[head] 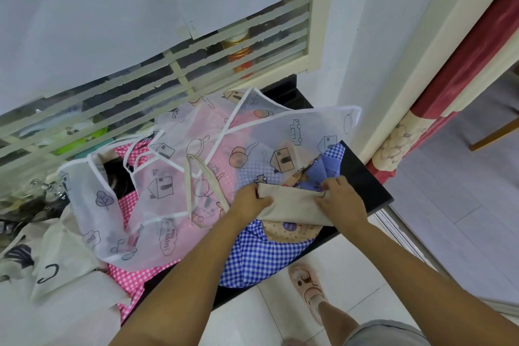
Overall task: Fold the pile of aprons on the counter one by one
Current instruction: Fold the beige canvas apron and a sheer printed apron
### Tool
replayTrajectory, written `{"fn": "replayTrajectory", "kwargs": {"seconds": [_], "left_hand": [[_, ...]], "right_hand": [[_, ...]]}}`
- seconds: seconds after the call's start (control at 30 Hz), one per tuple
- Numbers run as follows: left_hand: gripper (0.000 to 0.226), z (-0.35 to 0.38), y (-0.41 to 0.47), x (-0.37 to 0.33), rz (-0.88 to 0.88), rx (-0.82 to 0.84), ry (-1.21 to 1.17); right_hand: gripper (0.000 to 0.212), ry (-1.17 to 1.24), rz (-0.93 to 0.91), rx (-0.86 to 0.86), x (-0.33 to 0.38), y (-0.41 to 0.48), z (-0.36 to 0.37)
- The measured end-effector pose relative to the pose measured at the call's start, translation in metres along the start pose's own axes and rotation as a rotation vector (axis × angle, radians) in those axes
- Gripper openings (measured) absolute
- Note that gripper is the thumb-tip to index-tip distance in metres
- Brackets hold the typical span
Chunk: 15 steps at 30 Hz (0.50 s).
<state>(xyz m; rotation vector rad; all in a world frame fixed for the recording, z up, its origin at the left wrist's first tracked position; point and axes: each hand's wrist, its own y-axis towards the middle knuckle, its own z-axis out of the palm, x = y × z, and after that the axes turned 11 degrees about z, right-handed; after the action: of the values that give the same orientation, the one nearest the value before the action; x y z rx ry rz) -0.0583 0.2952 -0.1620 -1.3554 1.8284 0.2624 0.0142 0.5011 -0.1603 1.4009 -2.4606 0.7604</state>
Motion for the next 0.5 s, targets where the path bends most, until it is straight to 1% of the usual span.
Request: {"fn": "replayTrajectory", "kwargs": {"seconds": [0.03,0.1,0.17,0.23,0.27,0.33,0.4,0.43,0.5], "left_hand": [[0.028,-0.001,0.001,0.002,-0.02,0.017,-0.007],[0.028,-0.002,0.004,0.004,-0.045,0.053,-0.037],[0.024,-0.005,0.006,0.002,-0.059,0.085,-0.048],[0.018,-0.006,0.007,0.001,-0.056,0.098,-0.022],[0.017,-0.006,0.006,0.0,-0.047,0.087,-0.01],[0.021,0.002,0.001,0.003,-0.019,-0.005,-0.027],[0.027,0.013,-0.009,0.007,0.015,-0.175,-0.077],[0.031,0.018,-0.014,0.007,0.032,-0.261,-0.062],[0.046,0.026,-0.023,0.008,0.051,-0.413,0.077]], "right_hand": [[0.029,-0.059,-0.066,0.019,0.003,0.004,-0.001],[0.034,-0.179,-0.166,0.123,0.012,0.01,-0.001],[0.041,-0.284,-0.197,0.196,0.021,0.014,0.001],[0.046,-0.336,-0.192,0.229,0.027,0.021,0.004],[0.046,-0.346,-0.184,0.243,0.03,0.023,0.004],[0.046,-0.352,-0.16,0.281,0.034,0.028,0.004],[0.052,-0.366,-0.155,0.292,0.038,0.028,0.004],[0.055,-0.366,-0.15,0.285,0.04,0.027,0.004],[0.059,-0.335,-0.117,0.281,0.042,0.023,0.007]]}}
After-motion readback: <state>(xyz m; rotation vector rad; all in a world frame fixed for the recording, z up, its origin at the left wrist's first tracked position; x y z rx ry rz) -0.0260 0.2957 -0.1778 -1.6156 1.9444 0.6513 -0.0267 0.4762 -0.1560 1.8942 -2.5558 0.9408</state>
